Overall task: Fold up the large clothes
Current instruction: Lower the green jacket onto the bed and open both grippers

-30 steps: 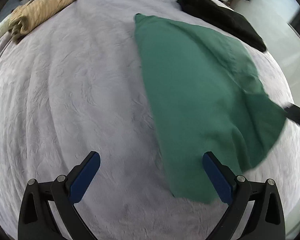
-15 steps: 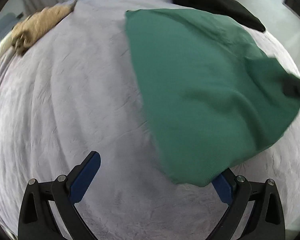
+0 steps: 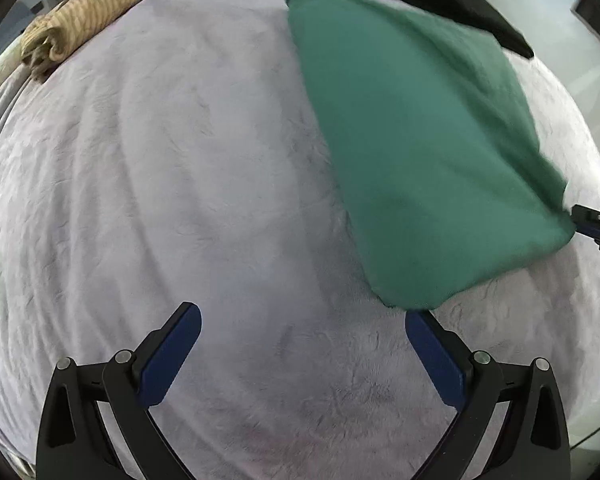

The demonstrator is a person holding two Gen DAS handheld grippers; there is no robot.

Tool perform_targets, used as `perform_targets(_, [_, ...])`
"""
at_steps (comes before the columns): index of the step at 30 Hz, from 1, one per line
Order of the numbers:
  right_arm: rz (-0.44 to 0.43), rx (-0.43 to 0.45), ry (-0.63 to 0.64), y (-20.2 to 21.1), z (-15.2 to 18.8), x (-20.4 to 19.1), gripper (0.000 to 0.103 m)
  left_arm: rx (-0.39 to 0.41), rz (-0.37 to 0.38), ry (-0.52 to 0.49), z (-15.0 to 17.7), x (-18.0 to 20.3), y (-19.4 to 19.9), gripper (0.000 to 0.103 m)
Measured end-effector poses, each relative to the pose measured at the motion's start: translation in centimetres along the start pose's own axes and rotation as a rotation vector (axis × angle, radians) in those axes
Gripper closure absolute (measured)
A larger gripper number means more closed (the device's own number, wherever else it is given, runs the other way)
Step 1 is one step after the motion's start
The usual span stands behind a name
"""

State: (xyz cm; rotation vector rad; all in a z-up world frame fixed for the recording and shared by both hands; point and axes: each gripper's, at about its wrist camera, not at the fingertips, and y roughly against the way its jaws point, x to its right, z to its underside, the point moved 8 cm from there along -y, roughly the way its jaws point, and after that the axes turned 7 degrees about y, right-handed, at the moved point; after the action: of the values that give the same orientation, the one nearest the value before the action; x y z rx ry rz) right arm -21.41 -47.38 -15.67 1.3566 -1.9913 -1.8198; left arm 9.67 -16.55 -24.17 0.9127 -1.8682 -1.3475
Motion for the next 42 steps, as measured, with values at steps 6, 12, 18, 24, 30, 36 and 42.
perform_targets(6, [-0.076,0.081,0.080,0.0,-5.8,-3.7,0.042,0.095,0.024,0.099,-5.1,-0.8,1.0,0.001])
perform_targets(12, [-0.046,0.015,0.091,-6.1,-9.7,-4.7,0.066,0.092,0.055,0.071,-6.7,1.5,-0.7,0.001])
perform_targets(18, [-0.013,0.007,0.115,-6.8,-11.2,-4.2,0.099,0.033,0.084,0.059,-5.2,2.8,-2.9,0.001])
perform_targets(24, [-0.037,-0.011,0.031,-9.7,-10.8,-0.8,0.100,0.019,0.080,0.029,-5.0,3.6,-3.8,0.001])
perform_targets(30, [0.003,0.031,0.018,-5.5,-9.6,-2.0,0.096,0.011,0.068,0.034,-4.9,3.5,-3.8,0.001])
perform_targets(36, [-0.010,0.067,0.189,-1.0,-6.8,-7.5,0.096,0.009,0.062,0.035,-4.9,3.6,-3.8,0.001])
perform_targets(42, [0.096,-0.031,0.243,-4.1,-3.1,-6.7,0.096,0.007,0.050,0.028,-5.0,4.1,-4.0,0.001])
